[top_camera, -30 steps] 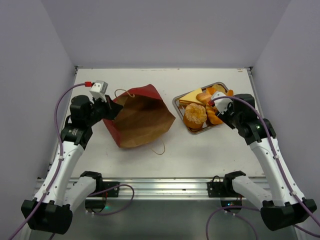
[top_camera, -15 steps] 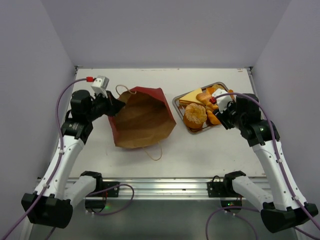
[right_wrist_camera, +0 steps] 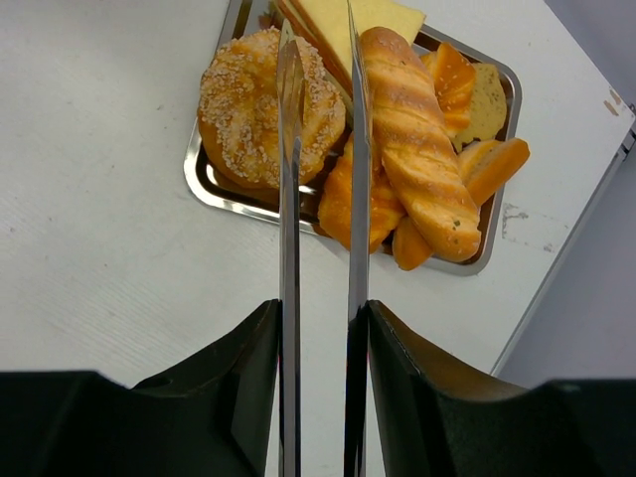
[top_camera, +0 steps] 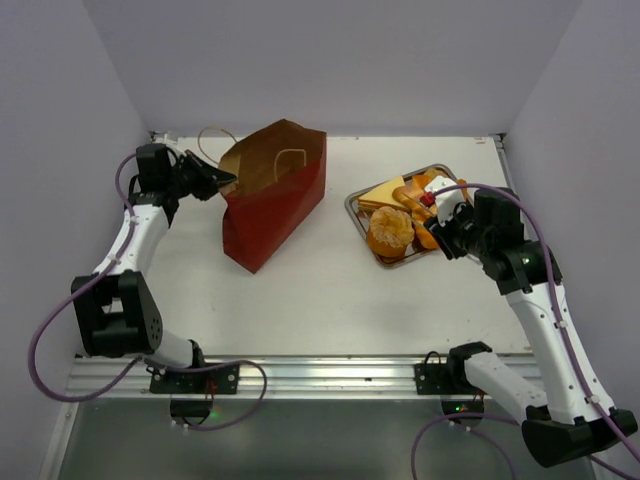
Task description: Take the fake bread out of the paper bag
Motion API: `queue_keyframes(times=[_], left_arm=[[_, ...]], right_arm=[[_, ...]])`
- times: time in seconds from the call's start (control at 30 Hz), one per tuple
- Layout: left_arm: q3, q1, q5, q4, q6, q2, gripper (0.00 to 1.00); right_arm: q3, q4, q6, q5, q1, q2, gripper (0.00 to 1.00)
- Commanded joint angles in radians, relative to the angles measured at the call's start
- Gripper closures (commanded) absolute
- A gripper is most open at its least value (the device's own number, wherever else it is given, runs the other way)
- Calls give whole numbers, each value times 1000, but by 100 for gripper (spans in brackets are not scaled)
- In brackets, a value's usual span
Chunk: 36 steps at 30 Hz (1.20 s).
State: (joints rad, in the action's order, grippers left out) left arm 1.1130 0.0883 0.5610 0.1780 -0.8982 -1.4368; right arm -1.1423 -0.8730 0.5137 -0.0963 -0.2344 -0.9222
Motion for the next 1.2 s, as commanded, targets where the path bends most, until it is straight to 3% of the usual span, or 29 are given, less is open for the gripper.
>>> queue_keyframes(times=[0.0, 0.1, 0.13, 0.2, 0.23, 0.33, 0.4, 0.57, 0.73, 0.97, 1.17], left_arm=[[63, 33, 143, -89, -79, -83, 99], [93, 56, 177, -103, -48, -135, 78], [102, 57, 188, -106, -36, -146, 65], [120, 64, 191, -95, 7, -149, 54], [136, 64, 192, -94, 22, -143, 42], [165, 65, 183, -74, 93, -122, 19], [195, 67, 171, -43, 145, -108, 13], [223, 67, 117, 0, 244, -39, 7], [226, 68, 36, 61, 343, 59, 4], [90, 67, -52, 92, 407, 349, 4], [-111, 65, -35, 87, 429, 616, 0]], right_arm=[[-25, 31, -27, -31, 4, 20, 57], [-24, 29, -29, -54, 4, 22, 57], [-23, 25, -29, -63, 4, 22, 58], [-20, 8, -18, -109, 4, 20, 58], [-20, 0, -12, -132, 4, 17, 58], [-14, -41, 26, -248, 4, 11, 58], [-4, -76, 48, -316, 3, -4, 59], [45, -110, 78, -503, -2, -58, 59], [107, -31, 22, -543, -74, -128, 59], [358, 360, -76, -349, -187, -199, 58], [377, 350, -26, -269, -215, -300, 55]])
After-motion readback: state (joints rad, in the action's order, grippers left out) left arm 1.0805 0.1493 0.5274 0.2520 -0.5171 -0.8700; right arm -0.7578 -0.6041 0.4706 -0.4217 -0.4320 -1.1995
